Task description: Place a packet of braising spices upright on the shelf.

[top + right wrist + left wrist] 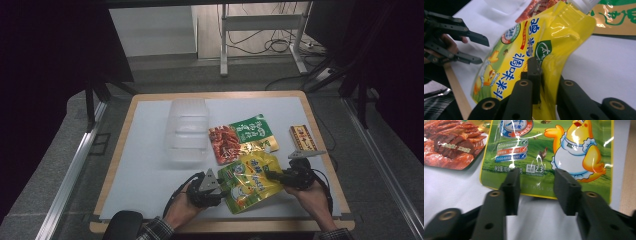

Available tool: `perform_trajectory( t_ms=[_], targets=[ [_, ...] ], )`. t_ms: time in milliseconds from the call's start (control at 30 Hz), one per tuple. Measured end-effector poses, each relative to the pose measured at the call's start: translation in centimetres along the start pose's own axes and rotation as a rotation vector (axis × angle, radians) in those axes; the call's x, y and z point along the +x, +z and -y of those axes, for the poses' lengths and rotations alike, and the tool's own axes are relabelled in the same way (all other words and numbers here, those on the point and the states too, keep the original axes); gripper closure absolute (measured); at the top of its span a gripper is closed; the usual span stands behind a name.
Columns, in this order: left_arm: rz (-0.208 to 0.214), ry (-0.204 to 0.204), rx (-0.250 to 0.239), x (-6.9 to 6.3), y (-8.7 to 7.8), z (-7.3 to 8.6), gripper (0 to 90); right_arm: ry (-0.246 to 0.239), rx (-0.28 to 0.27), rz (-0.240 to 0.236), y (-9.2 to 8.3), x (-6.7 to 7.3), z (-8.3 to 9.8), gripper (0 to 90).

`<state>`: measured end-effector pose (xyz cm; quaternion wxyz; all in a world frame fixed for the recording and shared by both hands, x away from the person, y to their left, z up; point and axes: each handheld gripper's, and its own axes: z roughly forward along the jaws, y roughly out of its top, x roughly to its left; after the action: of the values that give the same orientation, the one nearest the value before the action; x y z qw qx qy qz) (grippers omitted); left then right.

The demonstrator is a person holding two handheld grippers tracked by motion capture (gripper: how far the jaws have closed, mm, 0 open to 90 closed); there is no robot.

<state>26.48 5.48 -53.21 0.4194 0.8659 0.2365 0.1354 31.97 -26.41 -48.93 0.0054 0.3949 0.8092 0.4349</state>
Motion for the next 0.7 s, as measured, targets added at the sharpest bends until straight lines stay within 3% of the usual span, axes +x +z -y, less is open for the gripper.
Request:
perform_trajectory(
  t_ms=[167,300,400,700],
  targets=[
    [-0.005,-0.023,-0.021,0.2,-0.7,0.1,30.7,0.019,-0.013,-0.030,-0.3,0.0,-0.3,86.5],
    [-0.007,-0.056,-0.033,0.6,-1.2,0.2,18.9,0.015,-0.022,-0.043,-0.5,0.2,-0.5,85.7],
    [-0.008,-0.059,-0.042,0.7,-1.5,0.3,12.1,0.010,-0.045,-0.055,-0.7,0.5,-0.8,86.0],
    [-0.046,-0.012,-0.040,0.7,-1.7,0.9,4.7,-0.002,-0.070,-0.088,-1.4,1.3,-1.6,88.5]
  ],
)
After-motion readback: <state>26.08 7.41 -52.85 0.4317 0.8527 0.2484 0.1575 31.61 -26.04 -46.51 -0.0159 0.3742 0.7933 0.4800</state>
